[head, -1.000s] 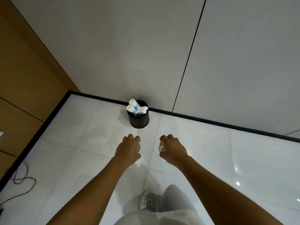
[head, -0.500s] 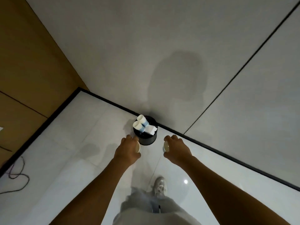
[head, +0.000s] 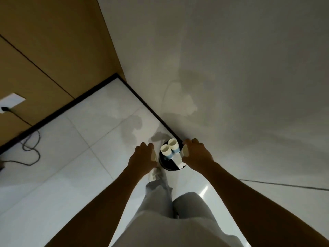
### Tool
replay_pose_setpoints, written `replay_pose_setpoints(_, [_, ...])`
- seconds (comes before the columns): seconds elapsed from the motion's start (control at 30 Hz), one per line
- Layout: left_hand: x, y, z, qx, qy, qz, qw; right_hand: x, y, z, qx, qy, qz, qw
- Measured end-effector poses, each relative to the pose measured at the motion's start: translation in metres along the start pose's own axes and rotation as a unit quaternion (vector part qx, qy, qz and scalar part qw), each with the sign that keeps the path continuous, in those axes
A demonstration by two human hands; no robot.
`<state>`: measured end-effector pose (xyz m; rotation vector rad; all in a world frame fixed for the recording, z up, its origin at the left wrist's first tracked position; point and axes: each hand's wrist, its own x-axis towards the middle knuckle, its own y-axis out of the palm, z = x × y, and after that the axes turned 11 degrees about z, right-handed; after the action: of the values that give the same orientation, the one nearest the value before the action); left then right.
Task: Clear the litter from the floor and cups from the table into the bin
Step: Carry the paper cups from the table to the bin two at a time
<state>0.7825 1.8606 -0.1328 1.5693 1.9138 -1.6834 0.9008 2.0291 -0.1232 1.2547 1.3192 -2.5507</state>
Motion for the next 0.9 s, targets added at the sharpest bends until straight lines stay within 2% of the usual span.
replay_pose_setpoints(0.2, [0.06, -0.022, -0.008, -0.091, -0.05, -0.014, 0.994, 0.076, -0.034, -0.005, -0.02, -0.029, 0.053, 0.998])
replay_pose_setpoints(0.4, [0.129, 0.016, 0.0, -0.216, -0.134, -0.059, 0.965, 0.17, -0.023, -0.022, -0.089, -0.078, 0.089, 0.989])
replay_pose_setpoints(0.53, [0.199, 0.071, 0.008, -0.254, -0.153, -0.069, 0.953, 0.246, 0.02, -0.044, -0.121, -0.094, 0.115, 0.981])
replay_pose_setpoints(0.9, [0.348, 0.187, 0.062, -0.263, -0.162, -0.053, 0.95, 0.384, 0.144, -0.096, -0.134, -0.123, 0.166, 0.969])
